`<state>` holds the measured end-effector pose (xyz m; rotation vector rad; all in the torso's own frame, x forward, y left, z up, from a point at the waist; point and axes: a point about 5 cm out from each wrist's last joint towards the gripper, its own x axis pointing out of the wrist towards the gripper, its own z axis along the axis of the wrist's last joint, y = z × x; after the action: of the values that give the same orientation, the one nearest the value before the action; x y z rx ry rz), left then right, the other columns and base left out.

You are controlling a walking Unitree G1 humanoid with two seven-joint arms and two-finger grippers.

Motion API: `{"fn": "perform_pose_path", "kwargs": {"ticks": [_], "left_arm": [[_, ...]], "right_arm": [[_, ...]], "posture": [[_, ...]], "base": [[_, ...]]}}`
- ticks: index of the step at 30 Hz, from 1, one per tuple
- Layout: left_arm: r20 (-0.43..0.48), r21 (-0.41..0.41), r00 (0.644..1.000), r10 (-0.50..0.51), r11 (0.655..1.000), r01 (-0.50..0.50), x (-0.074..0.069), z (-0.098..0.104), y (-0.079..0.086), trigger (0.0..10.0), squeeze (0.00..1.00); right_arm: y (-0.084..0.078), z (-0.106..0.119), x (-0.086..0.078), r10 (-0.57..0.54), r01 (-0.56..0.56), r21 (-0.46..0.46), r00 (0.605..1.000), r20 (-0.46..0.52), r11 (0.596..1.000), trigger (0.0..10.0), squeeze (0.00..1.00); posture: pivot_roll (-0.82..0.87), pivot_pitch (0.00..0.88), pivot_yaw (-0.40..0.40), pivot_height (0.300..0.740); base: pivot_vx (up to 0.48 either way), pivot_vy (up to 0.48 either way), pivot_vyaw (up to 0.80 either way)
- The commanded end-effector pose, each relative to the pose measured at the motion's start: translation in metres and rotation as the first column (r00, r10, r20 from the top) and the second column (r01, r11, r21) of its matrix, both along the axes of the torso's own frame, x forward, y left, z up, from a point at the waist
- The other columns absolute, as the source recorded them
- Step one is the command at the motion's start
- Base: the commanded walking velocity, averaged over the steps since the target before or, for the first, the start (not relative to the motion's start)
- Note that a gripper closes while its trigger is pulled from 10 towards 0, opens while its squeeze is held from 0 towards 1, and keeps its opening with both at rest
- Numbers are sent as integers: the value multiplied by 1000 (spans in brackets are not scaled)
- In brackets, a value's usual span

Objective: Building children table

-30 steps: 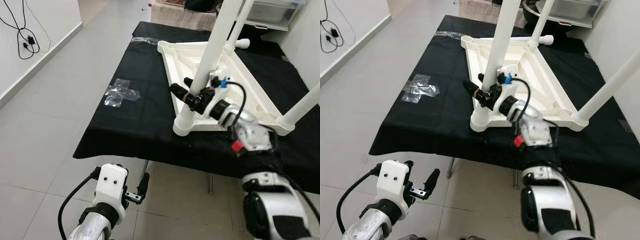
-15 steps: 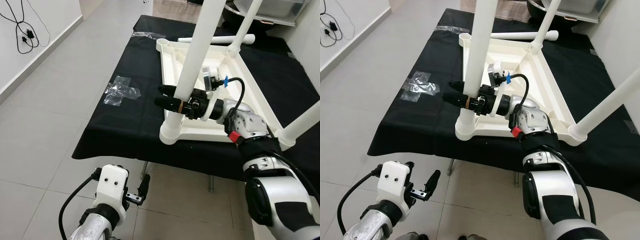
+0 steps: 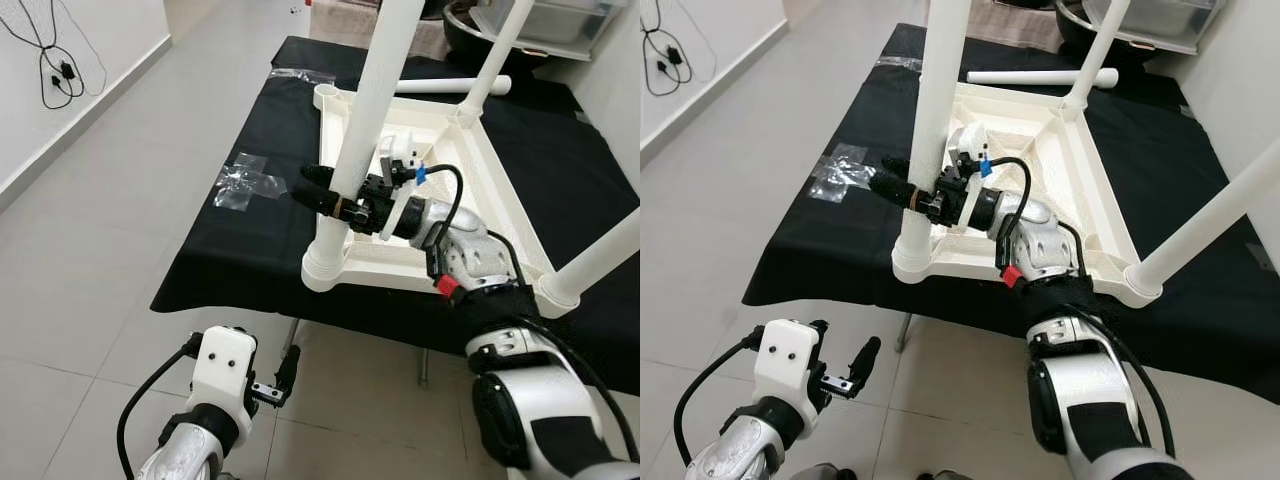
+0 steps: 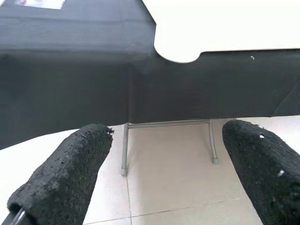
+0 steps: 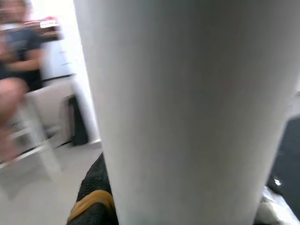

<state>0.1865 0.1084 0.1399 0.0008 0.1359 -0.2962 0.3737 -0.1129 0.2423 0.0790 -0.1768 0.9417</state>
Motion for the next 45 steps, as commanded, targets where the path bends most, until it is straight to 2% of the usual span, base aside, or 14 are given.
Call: {"fn": "perform_pose_path", "kwargs": {"ticks": [1, 10, 14, 19, 20, 21, 22, 23, 29, 30, 34, 36, 44, 45], "left_arm": [[-33, -5, 999, -10, 1000, 10, -2, -6, 0, 10000, 0], [-32, -1, 999, -16, 1000, 16, 0, -7, 0, 10000, 0], [-30, 4, 999, -14, 1000, 14, 0, -7, 0, 10000, 0], [-29, 6, 1000, -12, 1000, 13, 0, -6, 1, 10000, 0], [-29, 5, 999, -13, 1000, 13, -1, -6, 1, 10000, 0], [-31, 4, 999, -13, 1000, 13, -1, -6, 1, 10000, 0], [-31, 4, 999, -13, 1000, 13, -1, -6, 1, 10000, 0], [-32, 3, 999, -13, 1000, 13, -1, -6, 1, 10000, 0], [-34, 0, 999, -13, 1000, 13, -1, -6, 1, 10000, 0], [-34, 0, 999, -13, 1000, 13, 0, -6, 1, 10000, 0], [-34, -1, 999, -14, 1000, 14, 0, -7, 1, 10000, 0], [-34, -2, 999, -13, 1000, 13, 1, -7, 1, 10000, 0], [-34, -3, 999, -14, 1000, 14, 1, -7, 0, 10000, 0], [-32, -4, 999, -13, 1000, 13, 1, -7, 0, 10000, 0]], "right_arm": [[-25, -15, 4, -231, 235, 35, 969, -93, 971, 0, 0], [-52, -45, -16, -762, 764, -48, 633, -137, 644, 0, 0], [-42, -54, -41, -923, 940, -91, 301, -239, 330, 0, 0], [-29, -51, -43, -935, 956, -108, 237, -264, 273, 0, 0], [-22, -48, -42, -930, 949, -100, 264, -256, 297, 4902, 0], [-13, -44, -40, -912, 936, -57, 322, -256, 347, 10000, 722], [-13, -44, -40, -912, 936, -57, 322, -256, 347, 10000, 722], [-7, -40, -39, -892, 919, -17, 377, -247, 393, 10000, 1000], [-9, -35, -37, -870, 894, 41, 444, -214, 447, 10000, 1000], [-13, -33, -34, -836, 863, 76, 503, -217, 500, 10000, 0], [-19, -30, -28, -742, 769, 135, 638, -204, 625, 10000, 0], [-26, -28, -24, -595, 615, 143, 787, -161, 775, 10000, 0], [-52, -26, -18, -293, 315, 121, 941, -171, 941, 10000, 0], [-49, -20, -21, -49, 67, 114, 986, -160, 991, 10000, 0]], "posture": [[140, 131, -133, 740], [138, 131, -127, 740], [142, 133, -129, 740], [148, 132, -131, 740], [147, 132, -131, 740], [147, 133, -130, 740], [147, 133, -130, 740], [147, 133, -130, 740], [142, 135, -132, 740], [141, 134, -131, 740], [140, 134, -130, 740], [139, 131, -131, 740], [145, 132, -136, 740], [148, 130, -137, 740]], "base": [[0, 0, 0], [0, 0, 0], [0, 0, 0], [0, 0, 0], [0, 0, 0], [0, 0, 0], [0, 0, 0], [0, 0, 0], [0, 0, 0], [0, 0, 0], [0, 0, 0], [0, 0, 0], [0, 0, 0], [0, 0, 0]]}}
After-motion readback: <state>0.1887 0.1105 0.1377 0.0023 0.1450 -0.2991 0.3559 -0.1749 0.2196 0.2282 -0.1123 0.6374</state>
